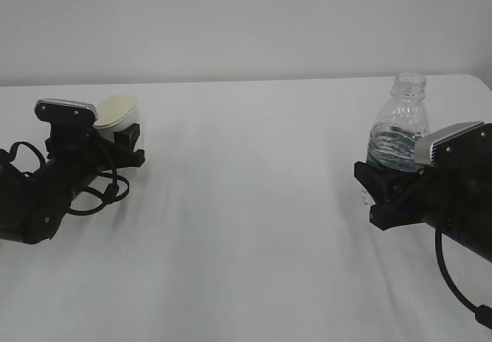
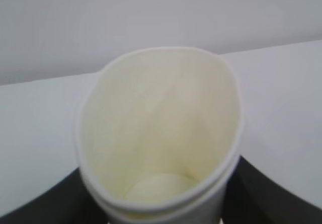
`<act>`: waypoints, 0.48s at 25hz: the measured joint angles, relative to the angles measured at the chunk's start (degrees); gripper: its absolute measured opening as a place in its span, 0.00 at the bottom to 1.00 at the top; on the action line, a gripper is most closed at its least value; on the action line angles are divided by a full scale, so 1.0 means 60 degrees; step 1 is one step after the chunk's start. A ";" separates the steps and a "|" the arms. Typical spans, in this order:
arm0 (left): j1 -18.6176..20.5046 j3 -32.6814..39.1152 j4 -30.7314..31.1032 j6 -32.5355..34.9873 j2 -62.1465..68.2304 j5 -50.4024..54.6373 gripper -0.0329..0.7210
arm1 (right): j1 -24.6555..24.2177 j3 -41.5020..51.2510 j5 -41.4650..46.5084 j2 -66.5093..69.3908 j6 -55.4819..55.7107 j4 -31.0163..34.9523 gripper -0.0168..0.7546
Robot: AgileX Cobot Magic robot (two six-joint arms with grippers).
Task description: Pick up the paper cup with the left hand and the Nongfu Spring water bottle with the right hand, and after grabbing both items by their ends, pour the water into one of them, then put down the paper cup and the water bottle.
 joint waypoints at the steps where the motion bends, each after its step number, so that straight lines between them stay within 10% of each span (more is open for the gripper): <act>1: -0.0005 0.0091 0.0156 0.0000 -0.0150 0.0000 0.60 | 0.0000 0.0000 0.0000 0.0000 0.0000 0.0000 0.55; 12: 0.0004 0.1960 0.1668 0.0000 -0.2344 0.0000 0.59 | 0.0000 0.0000 0.0000 0.0000 0.0000 0.0272 0.55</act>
